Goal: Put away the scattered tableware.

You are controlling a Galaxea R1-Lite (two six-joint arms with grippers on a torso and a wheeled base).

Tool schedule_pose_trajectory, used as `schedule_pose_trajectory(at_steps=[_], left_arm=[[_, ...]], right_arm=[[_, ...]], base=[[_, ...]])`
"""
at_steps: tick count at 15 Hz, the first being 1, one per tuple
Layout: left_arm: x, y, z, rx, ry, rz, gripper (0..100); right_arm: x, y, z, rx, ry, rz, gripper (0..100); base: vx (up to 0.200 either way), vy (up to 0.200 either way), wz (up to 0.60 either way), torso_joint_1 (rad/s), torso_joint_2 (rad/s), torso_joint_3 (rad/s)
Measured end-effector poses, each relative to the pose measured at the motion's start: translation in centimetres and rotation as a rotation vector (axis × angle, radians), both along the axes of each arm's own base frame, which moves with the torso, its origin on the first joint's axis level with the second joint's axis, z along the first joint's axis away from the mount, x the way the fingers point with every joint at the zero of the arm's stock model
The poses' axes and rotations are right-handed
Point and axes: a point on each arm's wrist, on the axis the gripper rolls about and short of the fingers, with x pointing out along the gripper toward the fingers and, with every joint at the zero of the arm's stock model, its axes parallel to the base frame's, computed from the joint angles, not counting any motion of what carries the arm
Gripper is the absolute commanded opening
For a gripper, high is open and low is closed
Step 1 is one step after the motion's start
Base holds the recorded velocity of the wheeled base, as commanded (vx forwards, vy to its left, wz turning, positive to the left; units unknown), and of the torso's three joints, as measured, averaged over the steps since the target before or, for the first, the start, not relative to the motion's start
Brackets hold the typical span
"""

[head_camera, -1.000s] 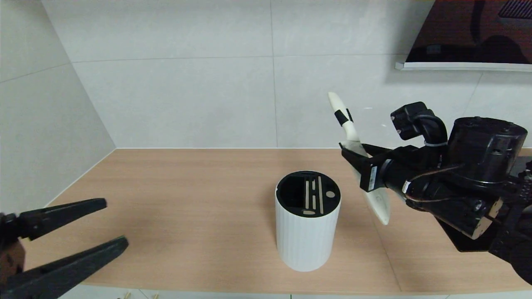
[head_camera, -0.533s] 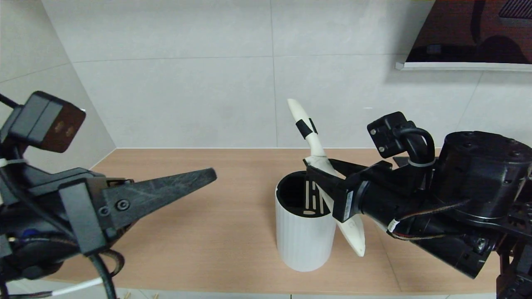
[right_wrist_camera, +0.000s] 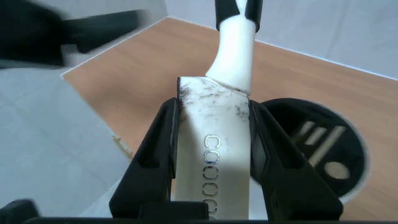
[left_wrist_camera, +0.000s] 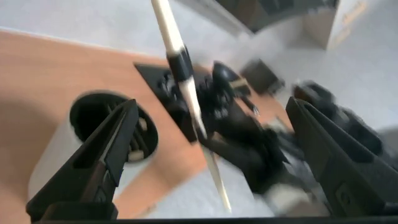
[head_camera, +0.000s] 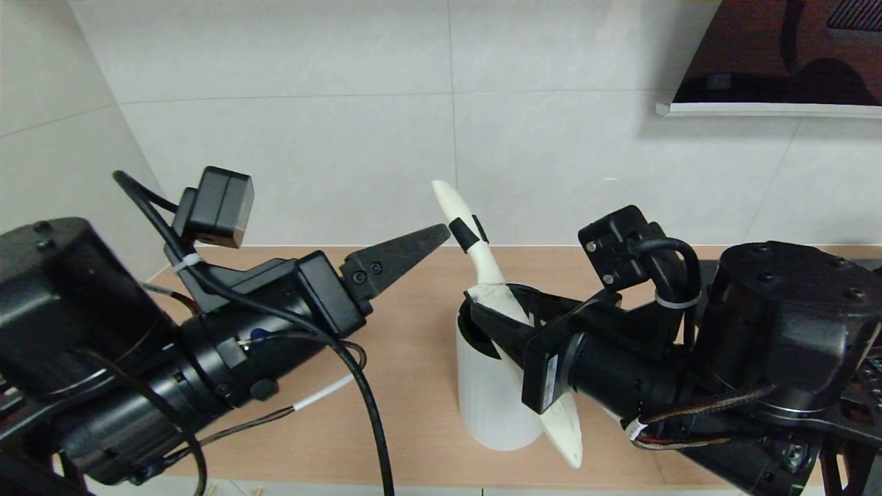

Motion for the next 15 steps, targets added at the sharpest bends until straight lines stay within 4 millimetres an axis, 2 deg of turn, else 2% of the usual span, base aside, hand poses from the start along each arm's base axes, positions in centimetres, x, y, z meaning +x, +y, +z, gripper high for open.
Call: schedule_pose_trajectory(at_steps=[4, 9, 15], left_arm=[[0.9, -1.3, -1.5, 0.034, 0.048, -0.004, 100], [2.1, -2.3, -1.9, -0.035, -0.024, 0.054, 100], [2.5, -2.6, -2.7, -0.019, -0.006, 0.052, 100]], right_arm=[[-0.4, 0.3, -0.1, 0.000, 0.001, 0.017, 0], [-1.0, 0.8, -0.5, -0.011, 0.008, 0.043, 0], [-1.6, 1.2, -1.0, -0.027, 0.018, 0.068, 0]], base=[[0.000, 0.000, 0.00, 0.000, 0.00, 0.000], [0.000, 0.000, 0.00, 0.000, 0.00, 0.000], [0.000, 0.000, 0.00, 0.000, 0.00, 0.000]])
